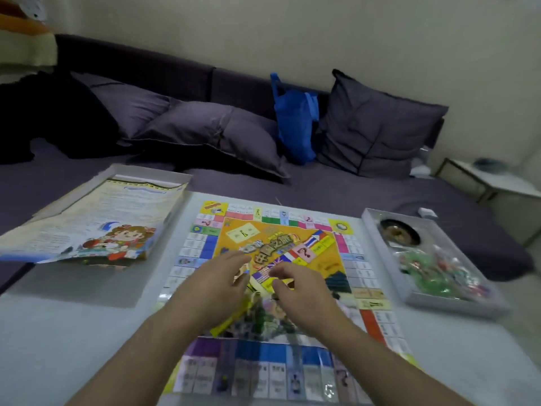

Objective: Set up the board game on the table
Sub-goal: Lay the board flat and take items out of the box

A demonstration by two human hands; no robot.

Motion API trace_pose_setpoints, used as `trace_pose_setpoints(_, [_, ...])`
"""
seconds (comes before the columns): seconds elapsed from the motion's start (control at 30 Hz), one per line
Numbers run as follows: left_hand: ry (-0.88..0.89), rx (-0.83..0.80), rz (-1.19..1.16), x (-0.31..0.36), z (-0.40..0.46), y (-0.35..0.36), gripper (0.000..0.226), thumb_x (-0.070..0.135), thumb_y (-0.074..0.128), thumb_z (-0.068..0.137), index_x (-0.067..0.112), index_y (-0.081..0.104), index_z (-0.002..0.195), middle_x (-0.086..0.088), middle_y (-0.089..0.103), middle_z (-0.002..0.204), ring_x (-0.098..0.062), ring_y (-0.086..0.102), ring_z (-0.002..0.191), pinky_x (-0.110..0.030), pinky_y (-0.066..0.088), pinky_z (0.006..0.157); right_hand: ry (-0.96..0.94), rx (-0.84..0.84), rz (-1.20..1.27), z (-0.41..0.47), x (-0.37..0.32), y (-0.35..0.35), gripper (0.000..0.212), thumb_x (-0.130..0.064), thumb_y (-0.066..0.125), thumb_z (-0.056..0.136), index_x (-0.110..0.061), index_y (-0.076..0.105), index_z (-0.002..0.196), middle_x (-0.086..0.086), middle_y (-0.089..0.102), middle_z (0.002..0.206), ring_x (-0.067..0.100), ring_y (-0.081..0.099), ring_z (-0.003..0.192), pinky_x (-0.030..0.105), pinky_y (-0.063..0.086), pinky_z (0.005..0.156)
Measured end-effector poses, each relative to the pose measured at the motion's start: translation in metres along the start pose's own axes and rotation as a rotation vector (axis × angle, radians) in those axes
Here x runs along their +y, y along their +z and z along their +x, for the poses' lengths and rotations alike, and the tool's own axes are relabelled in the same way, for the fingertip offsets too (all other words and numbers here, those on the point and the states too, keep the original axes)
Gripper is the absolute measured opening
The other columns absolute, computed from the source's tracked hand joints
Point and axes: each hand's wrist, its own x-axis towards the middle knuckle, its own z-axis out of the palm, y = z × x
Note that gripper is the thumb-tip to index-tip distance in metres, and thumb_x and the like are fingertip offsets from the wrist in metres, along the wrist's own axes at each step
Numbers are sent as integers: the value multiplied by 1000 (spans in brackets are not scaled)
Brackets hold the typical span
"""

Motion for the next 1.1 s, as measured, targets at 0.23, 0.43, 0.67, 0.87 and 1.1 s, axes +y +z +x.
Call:
trace_pose_setpoints(0.23, [155,-167,73,78,17,78,47,39,49,109,33,43,155,15,35,164,-11,44,142,-31,39,114,136,49,-43,-39,87,-68,21,-18,60,101,-23,71,118,-8,69,118,10,62,105,18,46,84])
trace_pose_setpoints(0.43, [242,-136,112,149,67,132,42,33,42,110,31,44,152,12,44,156,-9,46,135,-28,41,109,156,206,-60,-21,141,-132,22,-16,61,100,-19,69,120,-4,69,117,11,63,105,30,54,96])
trace_pose_setpoints(0.67, [364,-117,139,230,169,194,50,26,37,110,24,35,160,8,29,168,-15,33,150,-35,35,118,221,293,-418,58,219,-216,33,-11,66,89,-16,63,122,3,62,122,27,60,111,37,51,87])
trace_pose_setpoints(0.87, [466,-180,200,249,206,248,63,53,26,110,26,17,166,4,18,173,-17,16,158,-38,20,128,287,85,-666,114,276,-238,13,-18,54,88,-15,66,91,8,70,100,29,63,89,34,51,75])
trace_pose_setpoints(1.1, [437,-214,277,242,205,260,70,57,17,109,19,13,167,2,8,175,-14,0,161,-43,11,131,222,28,-680,119,296,-234,14,-18,52,92,-19,65,88,7,65,98,31,63,95,37,54,83])
